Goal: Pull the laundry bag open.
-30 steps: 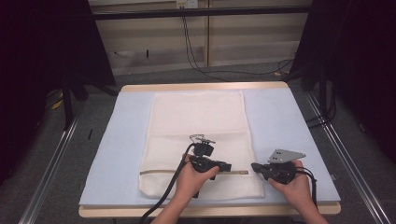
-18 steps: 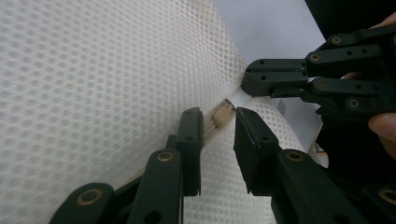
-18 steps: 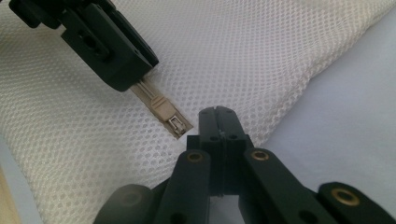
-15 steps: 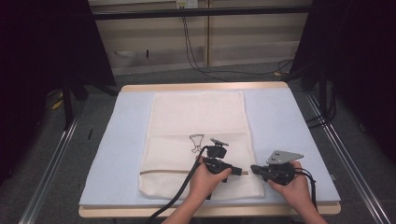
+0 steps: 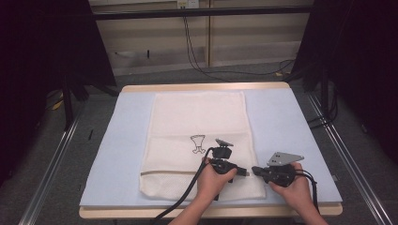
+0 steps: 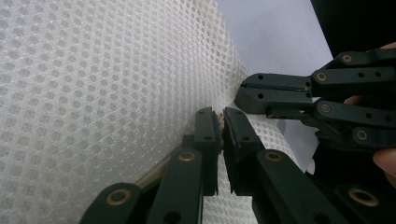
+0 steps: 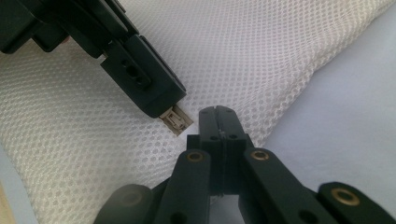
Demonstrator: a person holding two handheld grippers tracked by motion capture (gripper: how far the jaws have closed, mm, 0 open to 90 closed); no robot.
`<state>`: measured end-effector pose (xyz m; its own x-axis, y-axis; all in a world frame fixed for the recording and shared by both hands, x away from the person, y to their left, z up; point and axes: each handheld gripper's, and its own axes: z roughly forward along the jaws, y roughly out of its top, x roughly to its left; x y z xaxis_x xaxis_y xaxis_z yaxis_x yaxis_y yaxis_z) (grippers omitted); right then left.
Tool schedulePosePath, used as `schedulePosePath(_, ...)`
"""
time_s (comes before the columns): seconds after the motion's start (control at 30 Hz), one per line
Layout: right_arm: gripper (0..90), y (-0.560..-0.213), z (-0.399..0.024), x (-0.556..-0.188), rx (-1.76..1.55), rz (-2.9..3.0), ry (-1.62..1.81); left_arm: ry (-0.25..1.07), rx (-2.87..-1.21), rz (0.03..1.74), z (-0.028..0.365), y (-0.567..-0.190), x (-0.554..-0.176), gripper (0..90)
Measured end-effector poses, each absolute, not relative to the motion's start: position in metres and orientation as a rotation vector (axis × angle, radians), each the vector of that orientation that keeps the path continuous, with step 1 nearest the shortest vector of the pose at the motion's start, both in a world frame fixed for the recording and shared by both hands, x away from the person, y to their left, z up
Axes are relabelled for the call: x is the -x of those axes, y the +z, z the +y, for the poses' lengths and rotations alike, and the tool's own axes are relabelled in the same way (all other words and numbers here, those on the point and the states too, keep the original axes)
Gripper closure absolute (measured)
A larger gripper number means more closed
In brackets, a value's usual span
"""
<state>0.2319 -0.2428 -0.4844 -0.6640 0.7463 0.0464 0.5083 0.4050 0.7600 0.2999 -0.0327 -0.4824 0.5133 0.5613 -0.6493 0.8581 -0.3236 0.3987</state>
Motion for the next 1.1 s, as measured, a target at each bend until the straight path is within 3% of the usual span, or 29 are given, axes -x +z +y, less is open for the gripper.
schedulePosePath(0.47, 90.0, -0.486, -0.244, -0.232, -1.115, 2.364, 1.135, -0.538, -2.034, 1.16, -0.032, -0.482, -0.302, 87.3)
schedulePosePath(1.1, 90.0, -0.486, -0.244, -0.233, -1.1, 2.365, 1.137, -0.577, -2.015, 1.199, 0.007, -0.471, -0.31, 87.5)
